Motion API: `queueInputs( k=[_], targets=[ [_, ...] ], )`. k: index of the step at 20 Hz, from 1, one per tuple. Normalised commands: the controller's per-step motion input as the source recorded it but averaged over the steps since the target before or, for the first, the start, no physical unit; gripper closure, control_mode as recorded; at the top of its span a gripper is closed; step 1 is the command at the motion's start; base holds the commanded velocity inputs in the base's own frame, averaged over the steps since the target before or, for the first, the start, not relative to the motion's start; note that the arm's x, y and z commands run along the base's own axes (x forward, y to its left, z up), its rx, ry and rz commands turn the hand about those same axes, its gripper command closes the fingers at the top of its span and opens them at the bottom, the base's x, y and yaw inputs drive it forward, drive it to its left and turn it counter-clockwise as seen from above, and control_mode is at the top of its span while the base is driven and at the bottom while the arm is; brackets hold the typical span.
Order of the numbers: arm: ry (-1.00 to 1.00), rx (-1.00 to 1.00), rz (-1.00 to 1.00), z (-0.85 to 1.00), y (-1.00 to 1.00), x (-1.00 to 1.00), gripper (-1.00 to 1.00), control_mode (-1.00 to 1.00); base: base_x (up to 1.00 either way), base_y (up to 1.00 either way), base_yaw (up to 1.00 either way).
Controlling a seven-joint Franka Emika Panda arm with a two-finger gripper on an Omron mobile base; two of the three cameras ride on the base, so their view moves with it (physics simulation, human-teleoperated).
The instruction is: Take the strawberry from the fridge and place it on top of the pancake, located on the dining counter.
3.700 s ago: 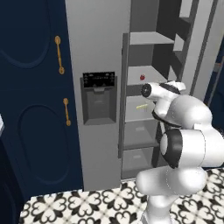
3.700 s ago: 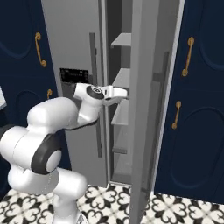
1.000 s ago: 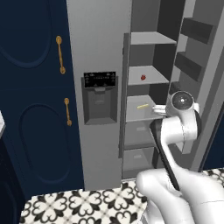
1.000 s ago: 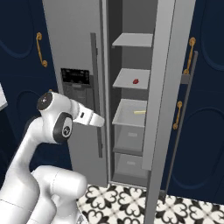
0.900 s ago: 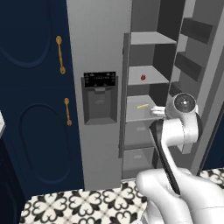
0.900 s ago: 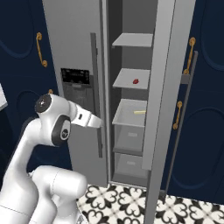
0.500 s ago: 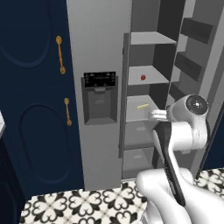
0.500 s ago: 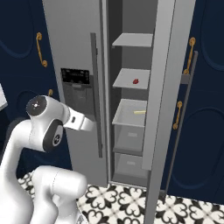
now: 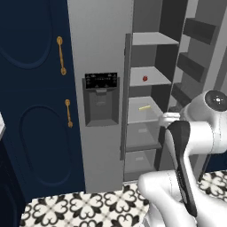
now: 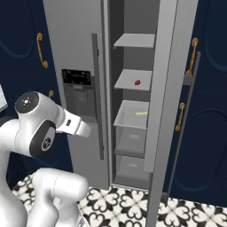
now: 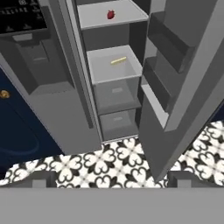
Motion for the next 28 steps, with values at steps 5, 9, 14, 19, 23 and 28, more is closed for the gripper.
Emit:
queueInputs(
  k=[5, 9, 14, 19, 23, 28],
  targets=[
    [0.01, 0.00, 0.00, -0.02, 0.00, 0.00, -1.00, 1.00, 0.39, 0.00, -0.05],
    [0.00, 0.00, 0.00, 0.00, 0.00, 0.00, -1.00, 1.00, 0.80, 0.00, -0.24],
    [0.00, 0.00, 0.00, 0.00, 0.00, 0.00, -1.00, 1.00, 0.67, 0.00, -0.24],
    [0.00, 0.00, 0.00, 0.00, 0.00, 0.00, -1.00, 1.00, 0.40, 0.01, -0.27],
    [0.00, 0.00, 0.00, 0.00, 0.00, 0.00, -1.00, 1.00, 0.40, 0.08, -0.18],
    [0.00, 0.00, 0.00, 0.00, 0.00, 0.00, -1.00, 1.00, 0.36, 0.01, -0.15]
  ],
)
